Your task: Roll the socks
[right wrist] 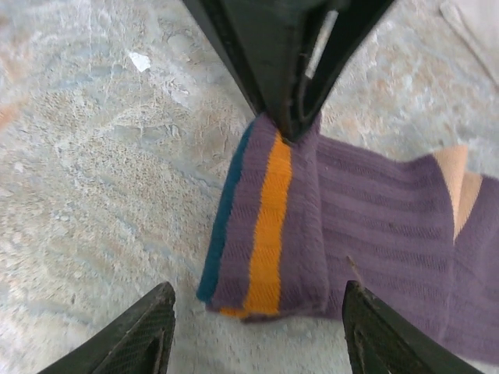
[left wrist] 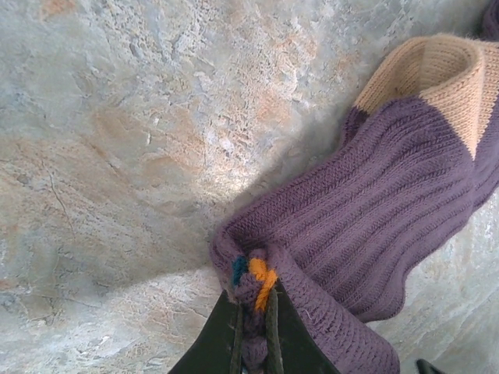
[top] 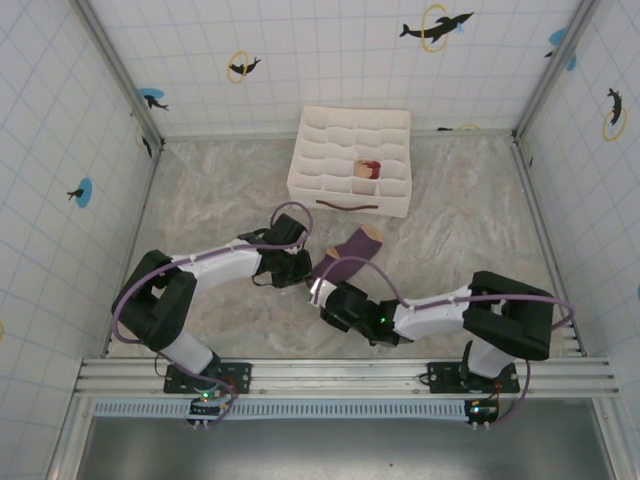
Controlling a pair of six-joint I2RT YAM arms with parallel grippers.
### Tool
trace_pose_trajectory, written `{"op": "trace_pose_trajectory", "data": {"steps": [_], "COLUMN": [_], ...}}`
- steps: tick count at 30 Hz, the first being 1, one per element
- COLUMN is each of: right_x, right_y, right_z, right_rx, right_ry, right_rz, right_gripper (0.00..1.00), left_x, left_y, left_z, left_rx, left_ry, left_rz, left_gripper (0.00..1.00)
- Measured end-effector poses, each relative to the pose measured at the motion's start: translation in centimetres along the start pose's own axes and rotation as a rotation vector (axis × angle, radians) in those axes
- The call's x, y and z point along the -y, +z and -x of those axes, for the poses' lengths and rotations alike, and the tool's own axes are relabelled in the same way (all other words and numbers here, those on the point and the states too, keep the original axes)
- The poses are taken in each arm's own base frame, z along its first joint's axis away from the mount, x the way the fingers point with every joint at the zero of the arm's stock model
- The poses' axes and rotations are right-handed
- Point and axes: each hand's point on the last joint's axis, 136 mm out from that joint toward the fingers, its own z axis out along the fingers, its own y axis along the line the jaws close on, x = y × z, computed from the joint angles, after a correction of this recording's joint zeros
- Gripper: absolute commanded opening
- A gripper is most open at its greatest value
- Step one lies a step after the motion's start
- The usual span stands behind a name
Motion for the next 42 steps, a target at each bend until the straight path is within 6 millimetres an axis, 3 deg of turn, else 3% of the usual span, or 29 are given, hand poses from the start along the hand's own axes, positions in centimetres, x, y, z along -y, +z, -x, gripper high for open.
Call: {"op": "trace_pose_trajectory", "data": {"steps": [6, 10, 15, 19, 21, 25, 28, 35, 42], "right_x": [-0.1, 0.4, 0.8, 0.6, 0.6, 1.2, 1.9, 3.1, 3.8], "right_y": [1.6, 2.4, 3.0, 3.3, 3.4, 3.5, 3.9, 4.2, 4.4], "right_z": [0.6, 0.7, 0.1, -0.3, -0.2, 0.1, -0.1, -0.5, -0.8], "right_rx": [0.009, 0.009, 0.0, 0.011, 0.022, 0.048, 0.052, 0.05, -0.002], "right_ry": [-0.129, -0.153, -0.123, -0.062, -0.018, 0.136, 0.274, 0.582, 0.899], "right_rz": [-0.103, -0.153, -0.138, -0.08, -0.031, 0.085, 0.18, 0.41, 0.636], "right_gripper": [0.56, 0.49, 0.16, 0.0, 0.0, 0.0, 0.0, 0.0, 0.0], "left_x": [0.0, 0.0, 0.1, 0.4, 0.8, 0.6, 0.0, 1.4, 1.0], "left_y": [0.0, 0.1, 0.1, 0.1, -0.2, -0.8, -1.0, -3.2, -2.1], "left_z": [-0.2, -0.3, -0.4, -0.1, 0.4, 1.3, 1.1, 1.4, 0.6], "left_rx": [-0.008, -0.015, -0.02, -0.008, 0.013, 0.063, 0.07, 0.145, 0.13], "left_ry": [-0.001, -0.001, 0.002, 0.006, 0.005, 0.001, -0.002, 0.022, -0.008], "left_rz": [-0.002, -0.004, -0.012, -0.028, -0.047, -0.04, -0.025, -0.111, -0.149], "left_gripper": [0.0, 0.0, 0.01, 0.35, 0.53, 0.65, 0.67, 0.66, 0.62]}}
